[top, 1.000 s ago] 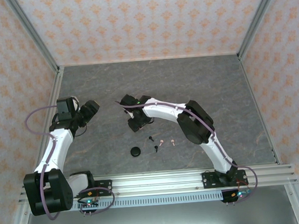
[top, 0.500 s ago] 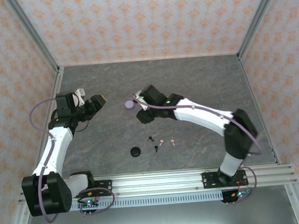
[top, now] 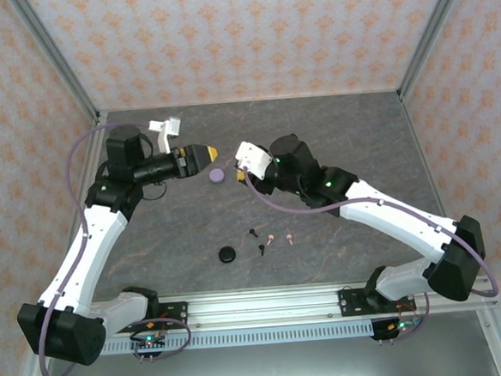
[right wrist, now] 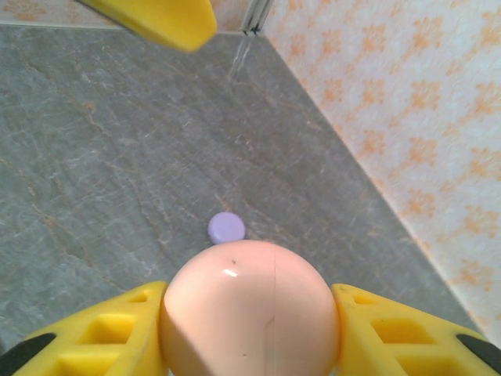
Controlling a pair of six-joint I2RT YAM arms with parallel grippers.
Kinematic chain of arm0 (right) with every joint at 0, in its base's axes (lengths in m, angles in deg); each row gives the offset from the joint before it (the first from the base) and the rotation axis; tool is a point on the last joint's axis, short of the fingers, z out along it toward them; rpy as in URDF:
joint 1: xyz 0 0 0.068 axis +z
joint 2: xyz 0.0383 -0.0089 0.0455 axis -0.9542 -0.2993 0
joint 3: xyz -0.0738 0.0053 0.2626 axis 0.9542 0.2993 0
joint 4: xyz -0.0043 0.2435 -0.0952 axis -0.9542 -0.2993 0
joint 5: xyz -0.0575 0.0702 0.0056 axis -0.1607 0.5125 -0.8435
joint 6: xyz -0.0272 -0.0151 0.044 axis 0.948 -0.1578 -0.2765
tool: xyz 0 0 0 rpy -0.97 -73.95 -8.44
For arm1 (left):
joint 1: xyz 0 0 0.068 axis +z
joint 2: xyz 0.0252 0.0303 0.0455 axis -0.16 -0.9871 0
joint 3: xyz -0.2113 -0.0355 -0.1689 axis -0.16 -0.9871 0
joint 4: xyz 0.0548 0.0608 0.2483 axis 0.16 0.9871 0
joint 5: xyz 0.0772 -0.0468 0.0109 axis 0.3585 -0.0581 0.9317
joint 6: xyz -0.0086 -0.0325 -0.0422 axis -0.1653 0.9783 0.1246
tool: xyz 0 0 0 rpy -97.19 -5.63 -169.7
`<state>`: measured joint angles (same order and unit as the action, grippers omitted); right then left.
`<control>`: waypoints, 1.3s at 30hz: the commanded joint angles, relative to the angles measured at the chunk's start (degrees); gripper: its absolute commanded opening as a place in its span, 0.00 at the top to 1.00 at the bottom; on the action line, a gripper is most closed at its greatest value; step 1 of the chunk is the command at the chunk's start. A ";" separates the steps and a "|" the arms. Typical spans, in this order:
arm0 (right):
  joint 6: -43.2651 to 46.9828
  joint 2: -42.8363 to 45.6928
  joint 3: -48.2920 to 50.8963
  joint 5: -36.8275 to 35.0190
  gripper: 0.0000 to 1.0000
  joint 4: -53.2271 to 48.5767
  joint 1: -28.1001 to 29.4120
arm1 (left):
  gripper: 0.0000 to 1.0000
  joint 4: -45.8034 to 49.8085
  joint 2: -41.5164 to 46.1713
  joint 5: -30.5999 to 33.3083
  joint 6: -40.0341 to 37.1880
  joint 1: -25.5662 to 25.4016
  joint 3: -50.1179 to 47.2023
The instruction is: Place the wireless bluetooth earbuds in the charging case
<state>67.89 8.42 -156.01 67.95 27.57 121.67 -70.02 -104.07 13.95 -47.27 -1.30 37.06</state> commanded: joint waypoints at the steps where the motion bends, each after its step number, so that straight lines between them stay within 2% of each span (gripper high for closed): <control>1: 5.22 2.26 0.66 -1.11 0.54 2.69 0.15 | 0.29 0.28 -1.05 -1.50 -2.43 -2.79 2.21; 6: 5.58 3.21 0.66 0.40 0.54 2.78 0.14 | 0.31 -0.38 -3.76 -1.23 -2.96 -6.70 3.22; 16: 5.01 3.40 0.80 1.87 0.54 2.95 0.25 | 0.38 -2.26 -7.32 -1.65 -3.24 -10.71 3.87; 21: 5.05 3.59 0.62 1.66 0.54 3.11 0.31 | 0.49 -2.52 -8.37 -2.19 -3.53 -11.64 4.19; 27: 4.61 3.52 0.83 1.33 0.54 3.81 0.31 | 0.66 -1.03 -9.12 -3.49 -4.98 -12.24 4.75; 31: 3.96 3.67 0.84 2.10 0.54 4.24 0.30 | 0.69 -0.18 -9.59 -4.11 -6.01 -12.43 4.84; 36: 3.04 3.94 0.85 3.19 0.53 3.81 0.27 | 0.78 -0.37 -10.03 -4.75 -6.91 -12.68 5.06; 39: 1.97 4.67 0.75 3.70 0.49 2.10 0.14 | 0.81 -0.56 -9.38 -3.95 -8.14 -12.70 4.95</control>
<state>71.76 11.00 -155.29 68.54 28.02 121.56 -70.43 -113.93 11.87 -53.46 -12.86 40.36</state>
